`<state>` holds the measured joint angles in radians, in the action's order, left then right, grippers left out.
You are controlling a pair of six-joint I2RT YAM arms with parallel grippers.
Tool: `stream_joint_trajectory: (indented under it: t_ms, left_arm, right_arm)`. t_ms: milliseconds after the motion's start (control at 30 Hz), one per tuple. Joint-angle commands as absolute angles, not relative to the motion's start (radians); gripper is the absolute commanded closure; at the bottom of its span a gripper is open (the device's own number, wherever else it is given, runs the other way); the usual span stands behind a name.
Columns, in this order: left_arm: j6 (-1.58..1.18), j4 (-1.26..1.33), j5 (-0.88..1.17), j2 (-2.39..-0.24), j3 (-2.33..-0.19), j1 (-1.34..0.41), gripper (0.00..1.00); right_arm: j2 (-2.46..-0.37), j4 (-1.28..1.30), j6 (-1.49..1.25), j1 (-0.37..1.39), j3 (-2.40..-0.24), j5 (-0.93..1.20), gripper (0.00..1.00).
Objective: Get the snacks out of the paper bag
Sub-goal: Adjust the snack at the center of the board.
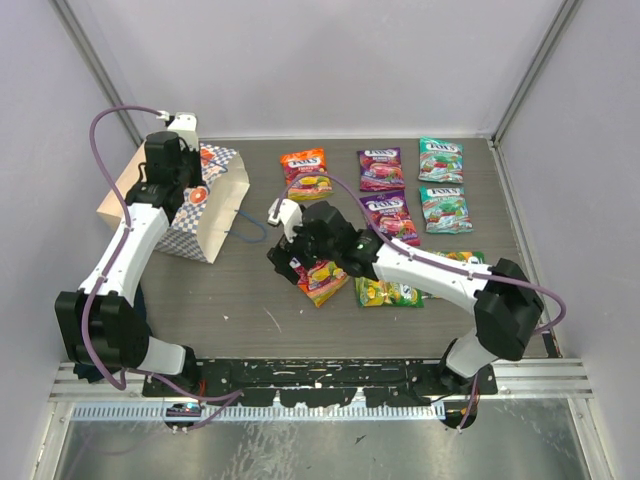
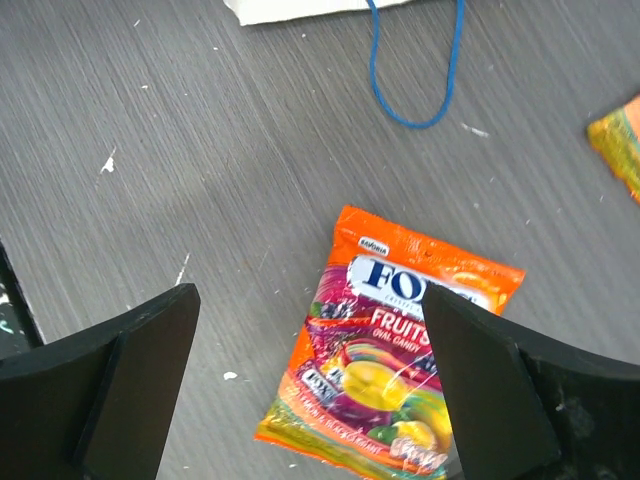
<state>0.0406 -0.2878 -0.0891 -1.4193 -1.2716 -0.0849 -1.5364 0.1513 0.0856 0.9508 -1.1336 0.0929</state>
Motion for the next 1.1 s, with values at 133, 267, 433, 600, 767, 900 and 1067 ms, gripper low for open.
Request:
stream_joint_trajectory:
  t_ms: [133, 267, 433, 600, 767, 900, 1067]
  left_arm:
    - [0.031, -0.26, -0.076, -1.375, -1.307, -0.08, 0.97]
    - [0.031, -0.262, -0.075, -1.379, -1.31, -0.08, 0.97]
    - [0.03, -0.265, -0.074, -1.379, -1.312, -0.08, 0.97]
    - [0.03, -0.265, -0.07, -1.377, -1.312, -0.08, 0.97]
    - [0.034, -0.267, -0.077, -1.374, -1.312, -0.08, 0.97]
    - [0.034, -0.268, -0.077, -1.374, -1.312, -0.081, 0.97]
    - [0.034, -0.268, -0.079, -1.373, -1.312, -0.08, 0.97]
  right_arm:
    - [-1.598, 0.155, 0.389, 0.943, -1.207, 0.205, 0.0]
    - [-1.615, 0.187, 0.45, 0.937, -1.227, 0.236, 0.0]
    - [-1.696, 0.25, 0.448, 0.899, -1.308, 0.204, 0.0]
    - [-1.84, 0.342, 0.46, 0.891, -1.417, 0.081, 0.0]
    - [-1.906, 0.311, 0.337, 0.872, -1.459, -0.167, 0.0]
    - [-1.856, 0.244, 0.249, 0.859, -1.379, -0.247, 0.0]
    - [-1.764, 0.214, 0.149, 0.855, -1.261, -0.245, 0.09]
